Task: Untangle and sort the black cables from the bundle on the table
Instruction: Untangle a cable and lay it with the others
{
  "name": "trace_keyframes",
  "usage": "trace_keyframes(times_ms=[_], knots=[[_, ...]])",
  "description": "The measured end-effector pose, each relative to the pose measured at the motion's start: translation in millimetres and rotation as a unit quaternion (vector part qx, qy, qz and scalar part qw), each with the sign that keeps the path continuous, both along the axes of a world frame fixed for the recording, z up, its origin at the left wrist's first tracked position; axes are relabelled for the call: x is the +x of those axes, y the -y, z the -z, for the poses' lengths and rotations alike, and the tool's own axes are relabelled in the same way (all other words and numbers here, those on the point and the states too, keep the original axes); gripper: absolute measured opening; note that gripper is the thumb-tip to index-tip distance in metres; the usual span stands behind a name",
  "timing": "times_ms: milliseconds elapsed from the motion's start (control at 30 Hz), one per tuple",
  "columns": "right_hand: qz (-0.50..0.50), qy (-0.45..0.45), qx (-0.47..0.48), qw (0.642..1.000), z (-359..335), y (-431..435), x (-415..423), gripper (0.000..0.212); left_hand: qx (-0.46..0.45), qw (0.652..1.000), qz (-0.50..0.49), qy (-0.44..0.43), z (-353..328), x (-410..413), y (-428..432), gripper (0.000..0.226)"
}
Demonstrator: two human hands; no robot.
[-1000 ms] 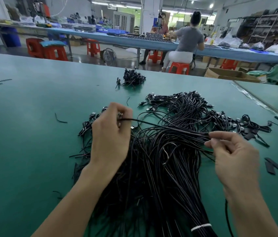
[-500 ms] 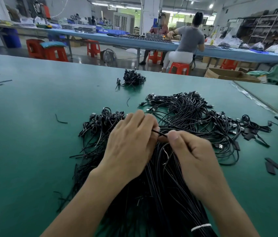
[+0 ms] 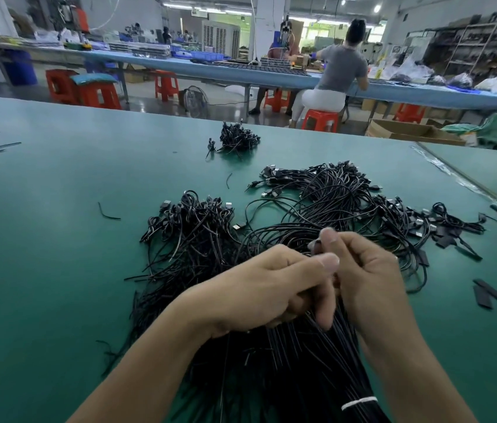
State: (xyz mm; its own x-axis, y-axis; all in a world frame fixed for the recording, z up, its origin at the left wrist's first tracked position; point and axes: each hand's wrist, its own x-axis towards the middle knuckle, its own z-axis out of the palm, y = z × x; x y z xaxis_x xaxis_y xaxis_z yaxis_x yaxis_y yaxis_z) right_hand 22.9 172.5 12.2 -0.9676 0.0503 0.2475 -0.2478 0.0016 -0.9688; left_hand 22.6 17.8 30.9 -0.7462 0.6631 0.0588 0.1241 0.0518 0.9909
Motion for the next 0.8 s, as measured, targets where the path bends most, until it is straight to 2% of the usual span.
trace_keyframes(times_ms=[100, 167, 300, 400, 467, 533, 600, 633, 700, 800], knots=[[-0.065, 0.024, 0.054, 0.996, 5, 4, 2, 0.032, 0.145, 0.986, -0.03, 0.075, 0, -4, 0, 0.048], [-0.074, 0.043, 0.143, 0.986, 8, 8, 2, 0.025, 0.24, 0.96, -0.097, 0.106, 3, -11, 1, 0.043], [-0.094, 0.006, 0.282, 0.955, 7, 14, 5, 0.023, 0.322, 0.906, -0.245, 0.129, 11, -21, 2, 0.043], [-0.131, -0.02, 0.323, 0.937, 0, 15, 12, 0.024, 0.381, 0.871, -0.277, 0.138, 14, -26, 8, 0.04], [-0.151, -0.027, 0.325, 0.933, -5, 16, 15, 0.026, 0.344, 0.884, -0.302, 0.094, 16, -25, 7, 0.037], [-0.148, -0.056, 0.33, 0.931, -11, 17, 18, 0.027, 0.208, 0.918, -0.337, 0.001, 18, -22, 3, 0.033], [-0.111, -0.101, 0.317, 0.936, -16, 15, 17, 0.027, 0.083, 0.949, -0.295, -0.068, 17, -16, 0, 0.032], [-0.087, -0.114, 0.296, 0.944, -17, 12, 16, 0.026, 0.053, 0.962, -0.257, -0.068, 14, -13, 0, 0.035], [-0.058, -0.113, 0.243, 0.962, -18, 4, 13, 0.023, 0.04, 0.981, -0.19, -0.014, 7, -6, -2, 0.045], [-0.004, -0.131, 0.197, 0.972, -18, -1, 10, 0.013, -0.021, 0.986, -0.163, -0.004, 2, -2, -2, 0.06]])
